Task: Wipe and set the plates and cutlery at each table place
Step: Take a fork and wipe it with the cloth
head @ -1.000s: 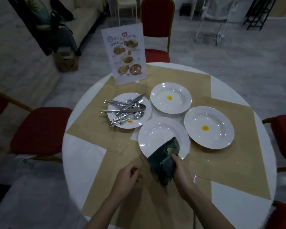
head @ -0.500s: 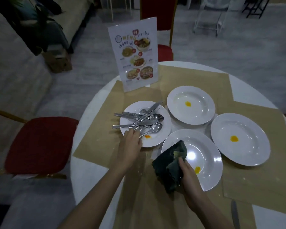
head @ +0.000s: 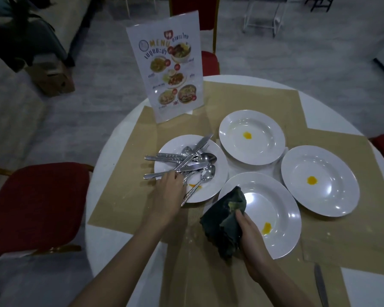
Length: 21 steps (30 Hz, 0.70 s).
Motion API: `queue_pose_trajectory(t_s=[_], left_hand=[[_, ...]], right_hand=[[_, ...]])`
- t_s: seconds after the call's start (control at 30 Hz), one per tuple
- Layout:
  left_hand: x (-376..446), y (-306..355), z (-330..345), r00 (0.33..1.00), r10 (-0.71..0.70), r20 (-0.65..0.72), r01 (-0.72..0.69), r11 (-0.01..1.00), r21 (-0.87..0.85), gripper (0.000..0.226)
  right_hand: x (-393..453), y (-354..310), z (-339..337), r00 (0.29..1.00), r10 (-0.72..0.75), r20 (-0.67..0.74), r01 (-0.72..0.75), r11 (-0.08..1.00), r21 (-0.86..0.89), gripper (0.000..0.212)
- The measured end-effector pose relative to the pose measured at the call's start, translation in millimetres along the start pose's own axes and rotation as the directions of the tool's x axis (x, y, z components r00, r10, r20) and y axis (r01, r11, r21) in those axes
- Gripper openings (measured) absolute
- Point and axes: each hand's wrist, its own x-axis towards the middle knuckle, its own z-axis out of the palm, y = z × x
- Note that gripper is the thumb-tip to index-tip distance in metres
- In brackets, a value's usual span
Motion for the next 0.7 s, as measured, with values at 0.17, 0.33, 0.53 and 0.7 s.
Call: queue_pose_trajectory(t_s=[0.17,0.33,0.53,0.7], left_hand=[[13.0,7.8,-2.6,0.996,-0.042,0.082,0.029,0.988,0.155,0.008],[24.3,4.4,-20.5,0.904,-0.112,0.413,0.173,0.978,-0.114,0.032],[-3.4,7.3,-52.4,0.791,-0.140,0.596,0.507,0.696,-0.509,0.017],[-46.4,24.9,-75.2,0.838,-0.198,0.509,0.538,0.456,-0.709,0.014]], right_hand=[[-1.0,-4.8,0.0,1.000,-0.018,-0.009,0.017,1.000,-0.004,0.034],[-3.5,-4.7,-7.9,1.000,-0.013,-0.007,0.013,1.000,0.011,0.040],[-13.9,-8.4,-11.9,1.000,-0.022,-0.010,0.022,0.997,0.080,0.039],[-25.0,-6.5,-12.9,1.000,0.003,0.023,-0.008,0.979,0.202,0.040]])
